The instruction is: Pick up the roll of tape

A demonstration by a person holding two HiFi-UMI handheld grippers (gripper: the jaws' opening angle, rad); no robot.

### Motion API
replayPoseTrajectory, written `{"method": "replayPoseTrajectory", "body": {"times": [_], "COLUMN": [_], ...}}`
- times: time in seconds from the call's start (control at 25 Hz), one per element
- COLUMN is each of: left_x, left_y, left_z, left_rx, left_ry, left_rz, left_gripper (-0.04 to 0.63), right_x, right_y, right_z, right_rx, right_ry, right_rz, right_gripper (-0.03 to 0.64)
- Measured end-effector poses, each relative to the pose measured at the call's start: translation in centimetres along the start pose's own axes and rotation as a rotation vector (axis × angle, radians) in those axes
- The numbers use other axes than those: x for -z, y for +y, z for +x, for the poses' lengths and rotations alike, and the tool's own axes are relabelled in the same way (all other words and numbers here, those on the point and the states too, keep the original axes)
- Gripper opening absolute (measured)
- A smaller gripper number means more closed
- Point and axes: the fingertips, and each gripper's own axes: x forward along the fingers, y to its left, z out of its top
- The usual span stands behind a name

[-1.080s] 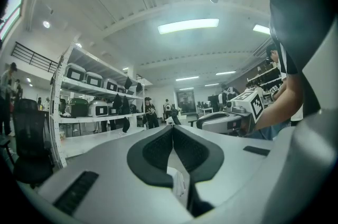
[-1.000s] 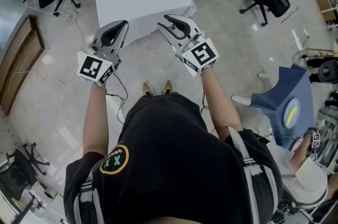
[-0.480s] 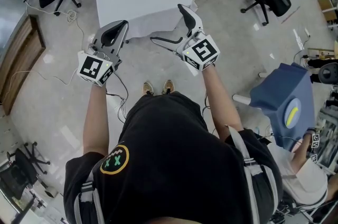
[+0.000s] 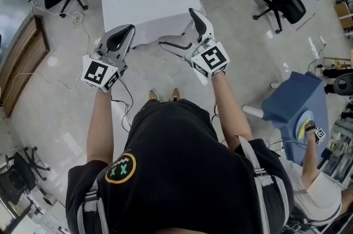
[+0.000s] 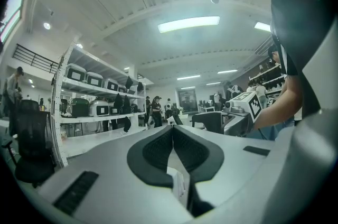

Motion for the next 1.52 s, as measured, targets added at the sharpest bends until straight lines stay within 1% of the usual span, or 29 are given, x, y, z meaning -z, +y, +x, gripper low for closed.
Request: {"method": "replayPoseTrajectory", "body": {"times": [0.36, 0.48, 0.6, 0.8, 0.92, 1.04, 1.2, 1.36, 1.52], "left_x": [0.3, 0.6, 1.5, 3.1, 3.9, 4.9, 6.0, 6.8, 7.7], "left_y": [-0.5, 0.2, 1.9, 6.3, 9.8, 14.0, 19.0, 23.6, 27.6], "left_z": [1.7, 2.5, 3.7, 6.6, 8.8, 11.3, 14.3, 16.5, 18.1], "left_rx": [-0.035, -0.035, -0.044, -0.026, -0.017, -0.015, 0.014, 0.030, 0.041], "left_ry": [0.018, 0.024, 0.020, 0.024, 0.016, 0.007, 0.014, 0.012, 0.006], "left_rz": [0.008, 0.009, 0.008, 0.004, 0.008, -0.014, -0.041, -0.057, -0.084], "left_gripper": [0.018, 0.018, 0.018, 0.018, 0.018, 0.018, 0.018, 0.018, 0.018], "right_x": [0.7, 1.2, 2.0, 3.2, 3.9, 4.7, 4.9, 5.0, 6.2], "right_y": [-2.0, -3.1, -4.6, -7.7, -10.1, -12.9, -16.6, -19.1, -21.4], "right_z": [-0.9, -0.4, 1.1, 5.3, 8.7, 12.3, 16.9, 21.0, 24.6], "right_rx": [-0.028, -0.028, -0.030, -0.028, -0.026, -0.018, 0.006, 0.013, 0.025], "right_ry": [-0.007, -0.005, 0.000, 0.018, 0.029, 0.048, 0.064, 0.081, 0.127], "right_rz": [-0.003, 0.004, 0.003, -0.009, -0.008, -0.009, -0.001, 0.000, 0.001], "right_gripper": [0.598, 0.598, 0.598, 0.598, 0.598, 0.598, 0.598, 0.598, 0.598]}}
